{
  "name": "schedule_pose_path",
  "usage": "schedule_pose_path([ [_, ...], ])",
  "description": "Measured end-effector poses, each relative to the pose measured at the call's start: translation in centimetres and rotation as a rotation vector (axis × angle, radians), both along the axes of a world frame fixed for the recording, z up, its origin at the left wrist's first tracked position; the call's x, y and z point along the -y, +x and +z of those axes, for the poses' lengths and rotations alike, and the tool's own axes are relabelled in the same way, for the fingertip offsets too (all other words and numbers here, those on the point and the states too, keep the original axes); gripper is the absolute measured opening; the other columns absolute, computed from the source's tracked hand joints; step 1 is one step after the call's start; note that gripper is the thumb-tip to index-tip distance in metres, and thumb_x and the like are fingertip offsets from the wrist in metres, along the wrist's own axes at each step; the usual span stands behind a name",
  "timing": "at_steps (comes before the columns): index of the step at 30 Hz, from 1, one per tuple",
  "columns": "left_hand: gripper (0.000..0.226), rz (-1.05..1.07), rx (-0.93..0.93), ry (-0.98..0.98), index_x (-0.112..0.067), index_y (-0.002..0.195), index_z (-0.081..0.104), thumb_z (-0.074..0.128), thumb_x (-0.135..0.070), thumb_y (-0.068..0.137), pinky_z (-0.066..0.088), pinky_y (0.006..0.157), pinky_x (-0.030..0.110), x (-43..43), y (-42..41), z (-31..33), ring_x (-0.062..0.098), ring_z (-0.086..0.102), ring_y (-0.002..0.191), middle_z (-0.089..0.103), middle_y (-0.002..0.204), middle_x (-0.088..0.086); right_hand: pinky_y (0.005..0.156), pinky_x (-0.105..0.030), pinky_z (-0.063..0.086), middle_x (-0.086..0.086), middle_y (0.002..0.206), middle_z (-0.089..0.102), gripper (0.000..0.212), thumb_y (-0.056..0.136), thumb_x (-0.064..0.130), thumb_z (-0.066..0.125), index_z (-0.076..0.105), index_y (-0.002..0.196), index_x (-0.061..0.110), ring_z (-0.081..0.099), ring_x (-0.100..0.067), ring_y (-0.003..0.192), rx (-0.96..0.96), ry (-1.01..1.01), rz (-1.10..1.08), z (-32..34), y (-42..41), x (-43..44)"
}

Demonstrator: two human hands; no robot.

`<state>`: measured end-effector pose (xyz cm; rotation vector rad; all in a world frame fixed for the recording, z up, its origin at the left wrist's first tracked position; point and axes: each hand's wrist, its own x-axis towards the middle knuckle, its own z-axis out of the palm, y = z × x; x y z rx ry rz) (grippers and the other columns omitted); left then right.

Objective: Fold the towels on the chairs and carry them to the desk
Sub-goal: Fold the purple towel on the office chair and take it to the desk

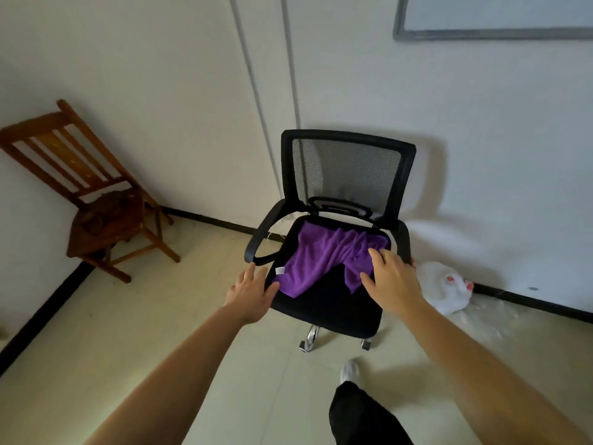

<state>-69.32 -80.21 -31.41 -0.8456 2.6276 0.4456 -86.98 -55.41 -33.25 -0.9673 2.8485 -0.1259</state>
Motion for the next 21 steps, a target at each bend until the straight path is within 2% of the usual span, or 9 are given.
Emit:
schedule_pose_path([
  [8,0.062,0.093,0.104,0.134,-0.02,0.152,0.026,0.041,-0.049,0.1,0.029,0.115,0.05,6.2,-9.8,-6.3,0.03,0.023,0.146,0.022,0.161,0.006,0.093,-0.039,0.049,-0.01,0.138,0.053,0.058,0.099,0.046,0.047,0.036,0.148,0.016,0.054,-0.027,0.123,0.188,0.074,0.045,-6.4,-10.3,8.1],
  [12,0.062,0.177,0.161,0.272,-0.017,0.152,0.029,0.047,-0.044,0.098,0.032,0.114,0.045,9.2,-11.8,-12.3,0.031,0.03,0.142,0.031,0.156,0.008,0.094,-0.041,0.049,-0.011,0.137,0.052,0.054,0.1,0.04,0.047,0.037,0.147,0.016,0.053,-0.028,0.124,0.276,0.114,0.059,-11.9,-12.2,11.9],
  [16,0.059,0.283,0.179,0.403,-0.015,0.147,0.036,0.05,-0.041,0.097,0.042,0.105,0.045,12.9,-13.8,-20.6,0.032,0.045,0.131,0.045,0.144,0.012,0.091,-0.043,0.051,-0.01,0.135,0.054,0.047,0.1,0.03,0.047,0.043,0.145,0.016,0.055,-0.029,0.121,0.269,0.125,0.099,-19.3,-14.7,16.5],
  [19,0.06,0.291,0.157,0.423,-0.016,0.139,0.041,0.049,-0.049,0.09,0.051,0.093,0.049,15.3,-14.6,-25.6,0.033,0.055,0.118,0.054,0.132,0.01,0.085,-0.045,0.053,-0.012,0.132,0.055,0.044,0.097,0.022,0.053,0.05,0.14,0.014,0.059,-0.033,0.115,0.271,0.077,0.041,-23.6,-15.7,19.5],
  [20,0.06,0.313,0.154,0.422,-0.015,0.139,0.041,0.05,-0.048,0.09,0.051,0.092,0.049,16.4,-14.4,-28.5,0.033,0.056,0.117,0.054,0.13,0.01,0.082,-0.046,0.054,-0.013,0.132,0.055,0.043,0.095,0.019,0.056,0.053,0.138,0.014,0.06,-0.034,0.113,0.273,0.089,0.061,-26.5,-15.6,21.3],
  [21,0.058,0.329,0.133,0.404,-0.014,0.139,0.041,0.052,-0.046,0.091,0.051,0.092,0.048,16.6,-14.7,-28.8,0.034,0.055,0.117,0.054,0.131,0.011,0.08,-0.046,0.055,-0.014,0.133,0.055,0.043,0.093,0.015,0.059,0.056,0.136,0.013,0.061,-0.036,0.11,0.254,0.086,0.087,-27.2,-15.8,22.2],
])
